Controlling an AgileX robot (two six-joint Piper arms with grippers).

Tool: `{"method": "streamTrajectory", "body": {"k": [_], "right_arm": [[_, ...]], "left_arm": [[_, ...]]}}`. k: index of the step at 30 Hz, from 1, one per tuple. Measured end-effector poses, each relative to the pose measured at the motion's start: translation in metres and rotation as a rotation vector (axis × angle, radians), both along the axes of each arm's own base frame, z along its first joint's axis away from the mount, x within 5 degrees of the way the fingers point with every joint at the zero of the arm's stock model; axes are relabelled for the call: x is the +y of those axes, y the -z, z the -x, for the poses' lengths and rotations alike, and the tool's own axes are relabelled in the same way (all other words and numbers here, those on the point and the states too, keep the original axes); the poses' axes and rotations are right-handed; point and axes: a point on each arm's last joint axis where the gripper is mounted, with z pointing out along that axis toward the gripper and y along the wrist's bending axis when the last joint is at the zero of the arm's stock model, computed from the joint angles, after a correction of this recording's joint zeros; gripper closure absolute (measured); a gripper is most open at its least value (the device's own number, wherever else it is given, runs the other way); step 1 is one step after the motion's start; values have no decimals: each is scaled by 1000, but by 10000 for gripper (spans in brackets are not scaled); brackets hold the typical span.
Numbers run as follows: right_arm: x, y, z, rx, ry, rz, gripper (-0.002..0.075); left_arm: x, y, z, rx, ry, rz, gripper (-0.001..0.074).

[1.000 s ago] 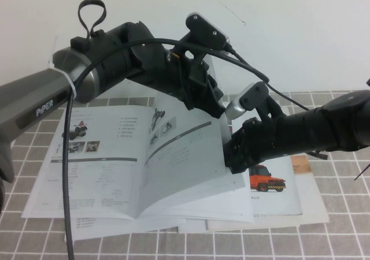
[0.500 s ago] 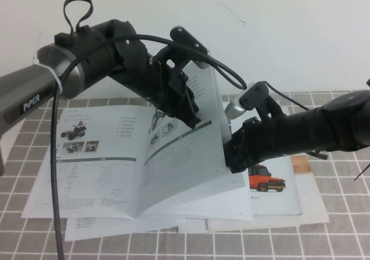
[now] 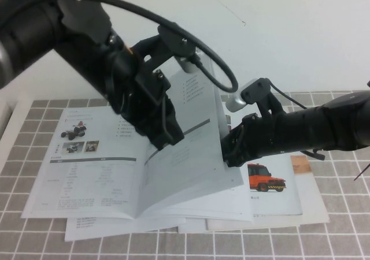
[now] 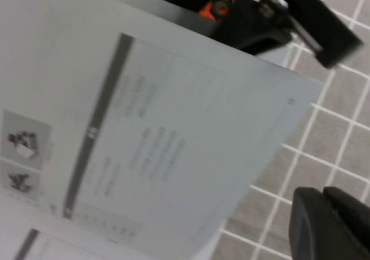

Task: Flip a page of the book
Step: Open the closed book

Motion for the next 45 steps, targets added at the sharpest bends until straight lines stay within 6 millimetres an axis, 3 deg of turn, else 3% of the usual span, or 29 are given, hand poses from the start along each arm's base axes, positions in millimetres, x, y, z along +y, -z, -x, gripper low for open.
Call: {"method": "streamTrajectory", "body": {"k": [3, 6, 9, 15, 18, 26, 35, 45], "right_arm": [[0, -1, 0, 4, 9, -10, 398], [0, -1, -1, 8, 18, -19, 398], [1, -2, -1, 15, 28, -37, 398], [2, -4, -1, 28, 36, -66, 398], [3, -4, -1, 31, 35, -72, 398], [3, -4, -1, 32, 37, -73, 398], [3, -5, -1, 33, 41, -78, 398], [3, -5, 0, 38, 30, -86, 398]], "left_arm": [[4, 1, 35, 21, 18, -3, 738], [3, 20, 64, -20, 3, 21, 738], [-3, 51, 90, -170, -22, 79, 738], [-9, 120, 124, -447, -40, 120, 738], [-7, 134, 126, -521, -82, 136, 738], [-11, 134, 109, -700, -191, 198, 738], [-15, 154, 101, -684, -220, 156, 738], [-11, 144, 91, -821, -328, 202, 738]]}}
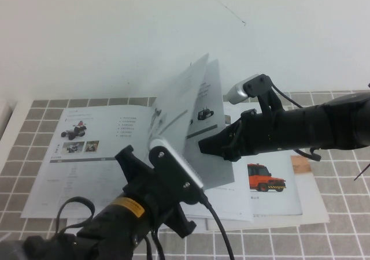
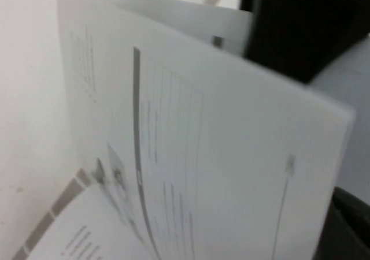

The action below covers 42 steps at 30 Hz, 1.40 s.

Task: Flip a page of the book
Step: Open the closed book

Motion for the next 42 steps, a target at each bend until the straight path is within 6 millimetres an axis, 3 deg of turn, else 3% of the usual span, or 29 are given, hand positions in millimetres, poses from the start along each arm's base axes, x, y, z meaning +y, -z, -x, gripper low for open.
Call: {"method": "streamTrajectory", "body": {"k": [6, 17, 25, 31, 35, 38, 42], "right_arm": [[0, 0, 0, 1, -2, -1, 398], [-4, 4, -4, -27, 31, 69, 398], [-14, 12, -9, -18, 119, 188, 398], [-28, 12, -14, 31, 175, 184, 400], [-48, -6, -16, 7, 161, 171, 437], [-69, -30, -16, -31, 171, 146, 485], [-92, -65, -9, -85, 165, 98, 615]], "left_arm": [[14, -3, -13, -97, -230, 72, 738], [41, 1, -16, -83, -522, -31, 738], [39, 12, -12, 27, -473, -93, 738], [37, 14, -11, 44, -451, -112, 738], [39, 2, -8, 32, -428, -93, 738], [39, -10, -5, 19, -395, -61, 738], [41, -22, -1, -4, -372, -35, 738]]}}
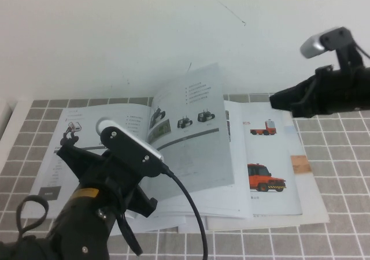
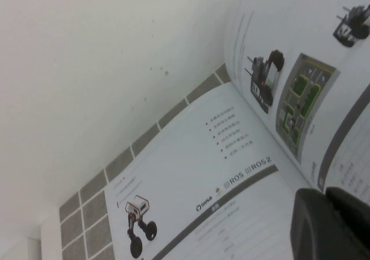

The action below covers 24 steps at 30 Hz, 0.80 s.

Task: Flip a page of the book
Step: Open the closed book

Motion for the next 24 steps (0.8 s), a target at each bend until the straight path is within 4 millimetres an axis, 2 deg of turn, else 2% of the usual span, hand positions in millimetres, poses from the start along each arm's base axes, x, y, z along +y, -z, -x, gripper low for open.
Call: {"method": "streamTrajectory", "body": {"k": [1, 4, 8, 10, 13, 19, 24], "right_arm": [[-4, -10, 3, -25, -6, -6, 654], [-5, -36, 16, -92, -44, -22, 703], [12, -54, 36, -116, -172, -56, 720], [28, -55, 44, -112, -233, -63, 721], [50, -53, 51, -125, -272, -49, 725], [88, -42, 58, -155, -295, -22, 726], [100, -28, 57, -140, -298, -4, 726]], "left_arm": [[0, -2, 1, -4, 5, 4, 738], [5, -1, -4, 20, 25, 11, 738], [18, 10, -24, 75, 51, 95, 738], [27, 18, -38, 96, 46, 159, 738], [29, 33, -56, 162, 113, 191, 738], [2, 58, -80, 325, 278, 228, 738], [-12, 72, -84, 415, 377, 257, 738]]}}
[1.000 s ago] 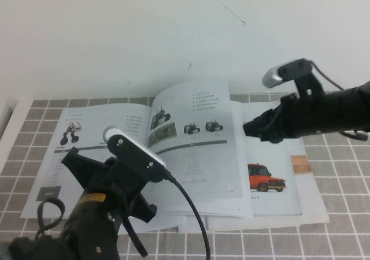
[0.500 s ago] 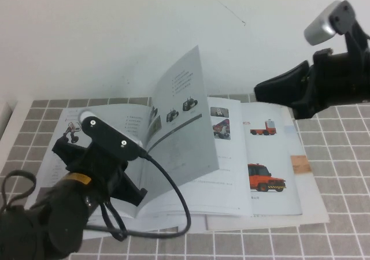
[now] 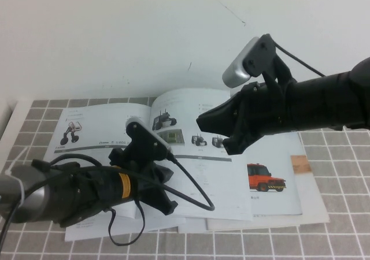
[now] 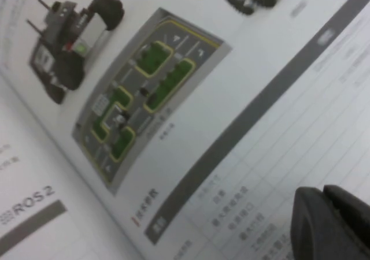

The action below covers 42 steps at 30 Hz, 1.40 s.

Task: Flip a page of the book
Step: Open the closed book

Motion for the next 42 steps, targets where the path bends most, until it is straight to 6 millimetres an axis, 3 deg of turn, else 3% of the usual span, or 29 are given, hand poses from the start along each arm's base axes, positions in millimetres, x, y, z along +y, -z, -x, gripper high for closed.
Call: {"method": "streamTrajectory", "body": {"k": [7, 15, 18, 25, 29, 35, 38, 42], "right_arm": [[3, 39, -19, 29, 59, 76, 726], [6, 136, -38, 178, 90, 230, 727], [6, 162, -40, 225, 101, 266, 727], [8, 163, -42, 228, 95, 259, 727], [7, 163, -42, 229, 93, 259, 727], [7, 155, -42, 206, 94, 257, 727], [5, 135, -41, 156, 86, 247, 727], [1, 79, -36, 42, 104, 180, 727]], "left_arm": [[-2, 5, 1, 48, -1, 32, 738], [-3, 5, 1, 70, -17, 53, 738], [-3, 5, 1, 73, -18, 55, 738], [-2, -2, 1, 51, -12, 52, 738], [1, -32, 5, -27, -16, 74, 738], [19, -92, 22, -180, -71, 32, 738], [34, -124, 36, -252, -127, -4, 738], [56, -158, 59, -319, -222, -38, 738]]}}
